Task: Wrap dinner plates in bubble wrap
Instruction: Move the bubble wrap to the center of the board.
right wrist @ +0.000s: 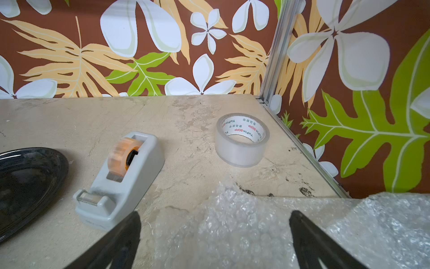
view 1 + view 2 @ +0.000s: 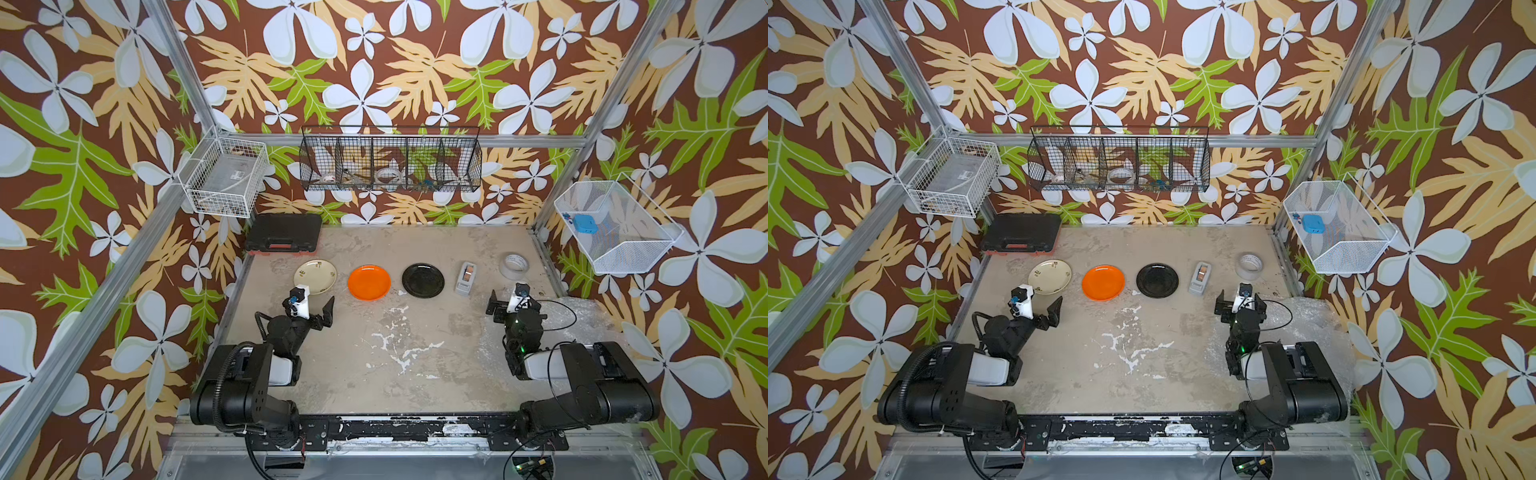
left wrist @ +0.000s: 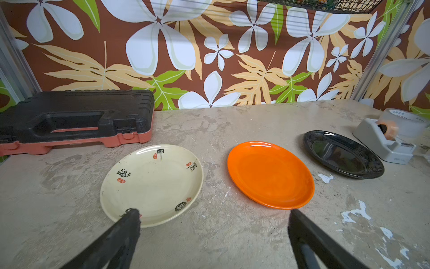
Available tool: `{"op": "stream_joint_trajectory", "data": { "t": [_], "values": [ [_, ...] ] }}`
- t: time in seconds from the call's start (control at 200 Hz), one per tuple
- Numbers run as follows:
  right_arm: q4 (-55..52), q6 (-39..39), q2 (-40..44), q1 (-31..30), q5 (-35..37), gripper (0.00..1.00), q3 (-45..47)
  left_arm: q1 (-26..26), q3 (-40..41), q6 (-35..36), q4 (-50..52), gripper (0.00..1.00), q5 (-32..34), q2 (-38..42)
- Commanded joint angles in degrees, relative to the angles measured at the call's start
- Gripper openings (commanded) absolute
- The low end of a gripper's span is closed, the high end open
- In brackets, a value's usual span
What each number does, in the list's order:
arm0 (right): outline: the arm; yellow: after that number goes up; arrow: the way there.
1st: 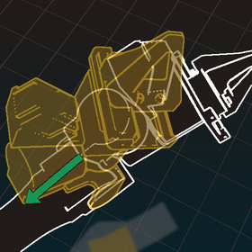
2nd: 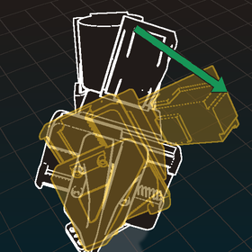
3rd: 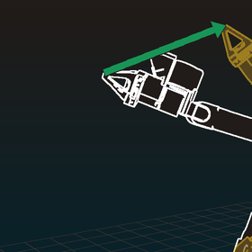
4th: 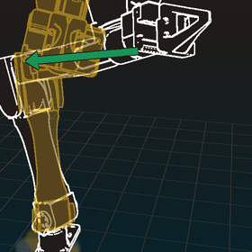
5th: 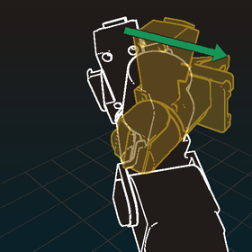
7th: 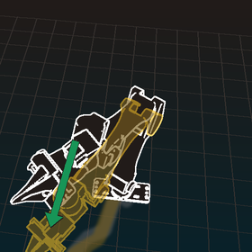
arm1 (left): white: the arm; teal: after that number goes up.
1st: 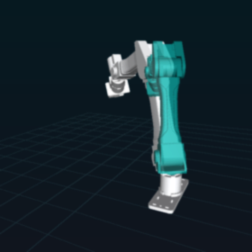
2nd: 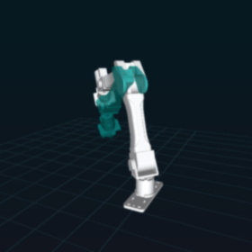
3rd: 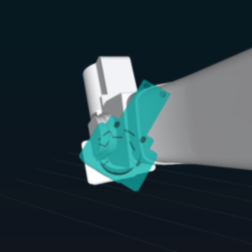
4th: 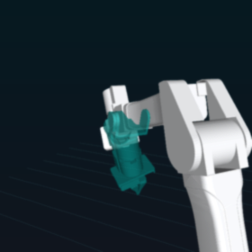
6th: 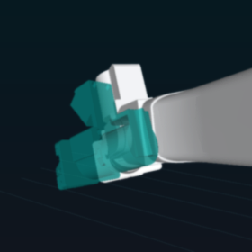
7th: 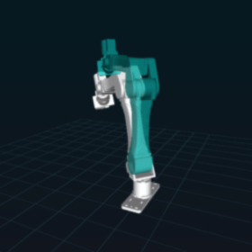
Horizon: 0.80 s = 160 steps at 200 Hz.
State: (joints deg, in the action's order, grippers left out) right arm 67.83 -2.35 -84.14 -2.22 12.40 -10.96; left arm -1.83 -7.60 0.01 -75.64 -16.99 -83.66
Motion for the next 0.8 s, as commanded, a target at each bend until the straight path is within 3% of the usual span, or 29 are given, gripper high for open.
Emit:
{"op": "stream_joint_trajectory", "data": {
  "t": [0.0, 0.53, 0.706, 0.796],
  "values": [
    [1.6, 0.05, 0.18, 0.02, 0.43, 1.0, -0.05, -0.18, -0.03, 0.16, -2.05, 1.0, -0.63, -0.01],
    [1.6, 0.06, 0.18, 0.02, 0.42, 1.0, -0.03, -0.15, 0.02, -0.23, -2.29, 1.0, 0.28, -0.1],
    [1.6, 0.06, 0.19, 0.02, 0.43, 1.0, -0.07, -0.12, 0.3, -4.0, -2.49, 1.0, 10.42, 0.07],
    [1.59, 0.07, 0.2, 0.03, 0.42, 1.0, -0.05, -0.04, 0.17, -4.13, -2.38, 1.0, 10.79, -0.01]
  ]
}}
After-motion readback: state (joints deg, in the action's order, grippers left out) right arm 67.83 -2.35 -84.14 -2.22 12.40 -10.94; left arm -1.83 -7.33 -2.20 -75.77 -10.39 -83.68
